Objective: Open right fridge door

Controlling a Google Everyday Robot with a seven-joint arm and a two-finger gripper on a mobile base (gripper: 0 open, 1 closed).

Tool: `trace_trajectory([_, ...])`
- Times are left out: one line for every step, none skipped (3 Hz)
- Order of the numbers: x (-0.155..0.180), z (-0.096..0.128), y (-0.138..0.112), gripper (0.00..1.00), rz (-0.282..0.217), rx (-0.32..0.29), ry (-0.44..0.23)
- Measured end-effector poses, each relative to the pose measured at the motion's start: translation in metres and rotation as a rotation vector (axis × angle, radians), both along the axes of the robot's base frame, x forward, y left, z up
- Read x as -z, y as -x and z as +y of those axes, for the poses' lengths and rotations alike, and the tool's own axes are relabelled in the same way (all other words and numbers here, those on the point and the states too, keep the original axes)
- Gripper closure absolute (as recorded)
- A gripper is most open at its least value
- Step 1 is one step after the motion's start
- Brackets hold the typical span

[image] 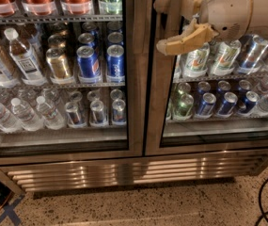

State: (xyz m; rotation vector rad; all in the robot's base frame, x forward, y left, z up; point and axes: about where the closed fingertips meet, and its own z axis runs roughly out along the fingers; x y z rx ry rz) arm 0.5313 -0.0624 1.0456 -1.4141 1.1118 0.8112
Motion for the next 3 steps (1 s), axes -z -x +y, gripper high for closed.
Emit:
trace_trajectory([-0.0008, 0.0005, 0.0002, 0.31, -0.004, -0.015, 0.001])
trace_trajectory([-0.0008, 0.0003, 0.0002, 0.44, -0.004, -0.015, 0.001])
trace_trajectory([-0.0008, 0.0003, 0.0002, 0.67, -0.004, -0.015, 0.001])
